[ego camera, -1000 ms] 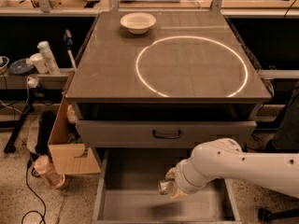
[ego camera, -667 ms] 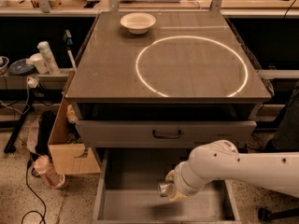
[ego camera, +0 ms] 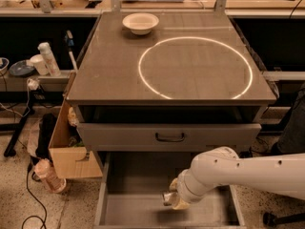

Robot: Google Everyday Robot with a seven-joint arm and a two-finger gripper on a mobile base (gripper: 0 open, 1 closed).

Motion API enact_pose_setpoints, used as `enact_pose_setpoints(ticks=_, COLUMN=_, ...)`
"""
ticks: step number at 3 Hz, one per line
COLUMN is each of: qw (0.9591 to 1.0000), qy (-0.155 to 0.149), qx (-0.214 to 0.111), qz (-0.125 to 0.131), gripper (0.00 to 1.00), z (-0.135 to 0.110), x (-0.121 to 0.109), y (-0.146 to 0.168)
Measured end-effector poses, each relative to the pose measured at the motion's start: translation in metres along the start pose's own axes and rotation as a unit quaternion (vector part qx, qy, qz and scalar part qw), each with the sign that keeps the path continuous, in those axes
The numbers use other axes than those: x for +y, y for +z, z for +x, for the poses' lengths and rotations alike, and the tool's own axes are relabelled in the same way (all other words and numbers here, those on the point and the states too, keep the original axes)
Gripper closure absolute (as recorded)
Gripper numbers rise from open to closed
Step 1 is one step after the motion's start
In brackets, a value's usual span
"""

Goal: Place redbull can into middle drawer

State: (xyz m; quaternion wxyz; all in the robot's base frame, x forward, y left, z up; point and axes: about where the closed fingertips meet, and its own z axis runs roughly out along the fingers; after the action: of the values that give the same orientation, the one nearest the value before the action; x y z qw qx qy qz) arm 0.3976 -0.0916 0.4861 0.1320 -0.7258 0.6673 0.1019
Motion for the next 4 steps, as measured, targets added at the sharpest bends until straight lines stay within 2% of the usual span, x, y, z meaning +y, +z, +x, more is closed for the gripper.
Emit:
enact_pose_setpoints(ticks=3, qw=0.9993, qy=0.015, qx=0.019, qz=-0.028, gripper=1.0, z=0.01, x=-0.003, y=0.044)
enact_pose_setpoints(ticks=4, qw=0.9993, qy=0.015, qx=0.019, qz=-0.028, gripper=0.82, z=0.01, x=-0.003, y=0.044)
